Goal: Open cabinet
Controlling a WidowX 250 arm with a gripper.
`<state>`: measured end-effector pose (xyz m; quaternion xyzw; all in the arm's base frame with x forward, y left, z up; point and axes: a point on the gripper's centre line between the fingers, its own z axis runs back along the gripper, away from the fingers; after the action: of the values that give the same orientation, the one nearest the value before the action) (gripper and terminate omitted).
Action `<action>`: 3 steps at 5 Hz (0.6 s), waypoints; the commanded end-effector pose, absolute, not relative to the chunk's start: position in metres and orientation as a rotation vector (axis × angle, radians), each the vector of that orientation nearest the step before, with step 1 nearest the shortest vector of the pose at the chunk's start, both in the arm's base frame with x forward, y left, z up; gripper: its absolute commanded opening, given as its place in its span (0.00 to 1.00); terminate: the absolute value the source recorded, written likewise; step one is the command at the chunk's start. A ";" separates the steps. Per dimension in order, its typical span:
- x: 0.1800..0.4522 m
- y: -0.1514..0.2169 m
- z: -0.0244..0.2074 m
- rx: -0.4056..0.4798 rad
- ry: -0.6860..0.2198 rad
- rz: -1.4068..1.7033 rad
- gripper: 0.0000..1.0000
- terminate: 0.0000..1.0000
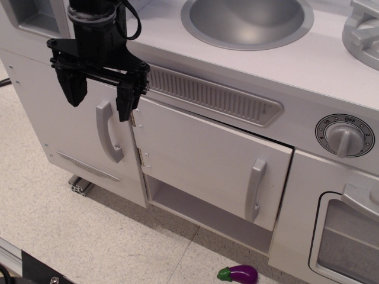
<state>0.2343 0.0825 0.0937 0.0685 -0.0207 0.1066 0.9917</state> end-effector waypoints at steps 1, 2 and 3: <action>0.234 0.083 0.094 0.137 -0.042 0.214 1.00 0.00; 0.236 0.061 0.070 0.135 -0.087 0.138 1.00 0.00; 0.236 0.033 0.050 0.088 -0.153 0.033 1.00 0.00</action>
<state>0.2304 0.0278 0.0424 0.0430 -0.0622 0.0120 0.9971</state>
